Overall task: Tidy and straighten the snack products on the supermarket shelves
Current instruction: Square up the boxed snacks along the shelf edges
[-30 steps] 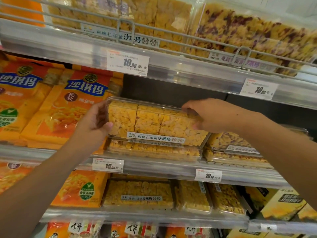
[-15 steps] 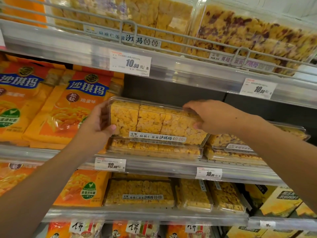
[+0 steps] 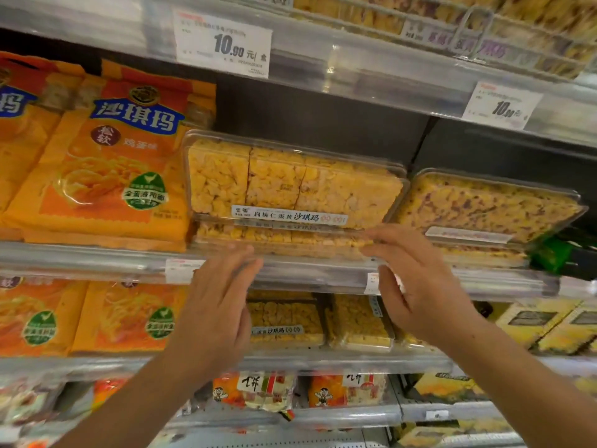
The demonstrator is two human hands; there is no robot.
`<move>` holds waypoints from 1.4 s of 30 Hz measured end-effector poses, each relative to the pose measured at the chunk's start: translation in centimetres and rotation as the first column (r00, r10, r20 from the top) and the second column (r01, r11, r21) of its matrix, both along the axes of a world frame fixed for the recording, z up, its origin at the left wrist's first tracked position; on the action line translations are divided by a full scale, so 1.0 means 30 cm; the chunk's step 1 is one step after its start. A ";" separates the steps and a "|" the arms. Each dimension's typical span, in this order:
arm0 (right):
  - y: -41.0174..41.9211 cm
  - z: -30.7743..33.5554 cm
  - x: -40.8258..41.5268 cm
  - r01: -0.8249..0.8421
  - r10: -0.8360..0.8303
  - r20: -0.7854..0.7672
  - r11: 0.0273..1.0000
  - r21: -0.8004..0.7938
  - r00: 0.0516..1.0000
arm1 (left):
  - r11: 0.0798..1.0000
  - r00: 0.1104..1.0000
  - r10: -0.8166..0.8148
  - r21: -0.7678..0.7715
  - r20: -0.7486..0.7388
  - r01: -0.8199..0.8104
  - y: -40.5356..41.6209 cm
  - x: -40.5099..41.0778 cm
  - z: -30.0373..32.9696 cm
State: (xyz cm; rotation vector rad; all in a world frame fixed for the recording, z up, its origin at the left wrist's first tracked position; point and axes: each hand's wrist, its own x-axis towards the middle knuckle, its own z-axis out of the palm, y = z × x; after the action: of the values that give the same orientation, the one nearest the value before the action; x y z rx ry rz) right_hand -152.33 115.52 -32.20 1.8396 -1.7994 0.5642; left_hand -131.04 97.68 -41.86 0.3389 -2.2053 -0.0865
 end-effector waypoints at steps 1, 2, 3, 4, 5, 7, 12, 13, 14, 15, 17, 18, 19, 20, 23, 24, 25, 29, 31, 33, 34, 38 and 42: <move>0.014 -0.060 -0.007 0.030 -0.031 0.022 0.999 0.030 0.999 | 0.999 0.998 0.032 -0.010 0.051 -0.031 0.005 -0.005 -0.026; 0.024 -0.116 -0.015 0.071 -0.074 0.047 0.995 0.064 0.996 | 0.998 0.993 0.068 -0.014 0.094 -0.067 0.007 -0.010 -0.051; 0.031 -0.167 -0.025 0.110 -0.117 0.073 0.989 0.099 0.990 | 0.994 0.986 0.105 -0.024 0.131 -0.102 0.005 -0.016 -0.074; 0.035 -0.212 -0.034 0.144 -0.157 0.092 0.981 0.127 0.983 | 0.990 0.977 0.141 -0.046 0.162 -0.135 0.003 -0.022 -0.094; 0.036 -0.250 -0.043 0.173 -0.190 0.106 0.973 0.150 0.976 | 0.983 0.967 0.177 -0.076 0.182 -0.166 0.001 -0.028 -0.110; 0.033 -0.308 -0.053 0.219 -0.240 0.117 0.961 0.168 0.964 | 0.968 0.954 0.233 -0.134 0.188 -0.210 -0.006 -0.039 -0.136; 0.014 -0.401 -0.070 0.261 -0.266 0.088 0.963 0.066 0.960 | 0.945 0.959 0.267 -0.219 0.093 -0.241 -0.026 -0.059 -0.189; 0.010 -0.412 -0.074 0.258 -0.261 0.084 0.965 0.040 0.962 | 0.942 0.960 0.268 -0.229 0.076 -0.245 -0.031 -0.063 -0.195; 0.006 -0.422 -0.077 0.255 -0.255 0.083 0.967 0.018 0.963 | 0.940 0.961 0.269 -0.234 0.059 -0.249 -0.033 -0.066 -0.201; 0.003 -0.430 -0.080 0.251 -0.250 0.084 0.968 -0.001 0.965 | 0.939 0.962 0.269 -0.235 0.043 -0.252 -0.033 -0.070 -0.204; -0.003 -0.442 -0.079 0.244 -0.240 0.099 0.970 -0.027 0.966 | 0.936 0.962 0.272 -0.240 0.023 -0.259 -0.027 -0.077 -0.207; -0.005 -0.446 -0.078 0.240 -0.235 0.107 0.970 -0.032 0.966 | 0.932 0.959 0.282 -0.243 0.018 -0.269 -0.024 -0.079 -0.208; -0.007 -0.451 -0.078 0.238 -0.233 0.110 0.971 -0.035 0.966 | 0.928 0.955 0.296 -0.242 0.019 -0.283 -0.021 -0.080 -0.209; -0.007 -0.454 -0.078 0.237 -0.232 0.116 0.971 -0.034 0.966 | 0.927 0.951 0.308 -0.233 0.025 -0.294 -0.012 -0.081 -0.210; 0.022 -0.492 -0.074 0.183 -0.179 0.168 0.983 -0.011 0.969 | 0.965 0.972 0.219 -0.165 0.089 -0.202 0.068 -0.091 -0.247; 0.047 -0.526 -0.069 0.148 -0.147 0.190 0.989 0.010 0.971 | 0.984 0.975 0.140 -0.136 0.170 -0.117 0.112 -0.097 -0.279; 0.081 -0.568 -0.065 0.122 -0.128 0.215 0.992 0.041 0.968 | 0.998 0.959 0.043 -0.051 0.279 -0.030 0.162 -0.107 -0.315; 0.201 -0.679 -0.063 0.276 -0.405 0.649 0.914 0.297 0.644 | 0.513 0.902 -0.284 0.846 0.326 -0.144 0.296 -0.219 -0.388; 0.196 -0.674 -0.099 0.306 -0.481 0.869 0.850 0.429 0.118 | 0.047 0.945 -0.258 0.980 0.200 -0.194 0.307 -0.324 -0.380; 0.176 -0.676 -0.160 0.237 -0.374 0.849 0.847 0.477 -0.373 | -0.246 0.978 -0.169 0.956 0.121 -0.161 0.308 -0.433 -0.373; 0.165 -0.675 -0.189 0.193 -0.303 0.793 0.867 0.460 -0.528 | -0.330 0.987 -0.129 0.935 0.094 -0.132 0.307 -0.484 -0.368; 0.122 -0.684 -0.265 0.086 -0.220 0.682 0.919 0.384 -0.697 | -0.504 0.998 -0.016 0.862 0.058 -0.058 0.328 -0.632 -0.361; 0.101 -0.705 -0.307 0.015 -0.242 0.712 0.942 0.335 -0.659 | -0.519 0.993 0.110 0.854 0.046 0.018 0.353 -0.699 -0.375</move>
State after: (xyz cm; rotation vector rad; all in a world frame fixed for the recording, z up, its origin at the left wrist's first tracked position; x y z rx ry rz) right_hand -161.53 118.56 -53.35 0.0056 -2.9759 2.9507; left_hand -152.01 108.26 -53.11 1.4212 -1.1067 -2.2474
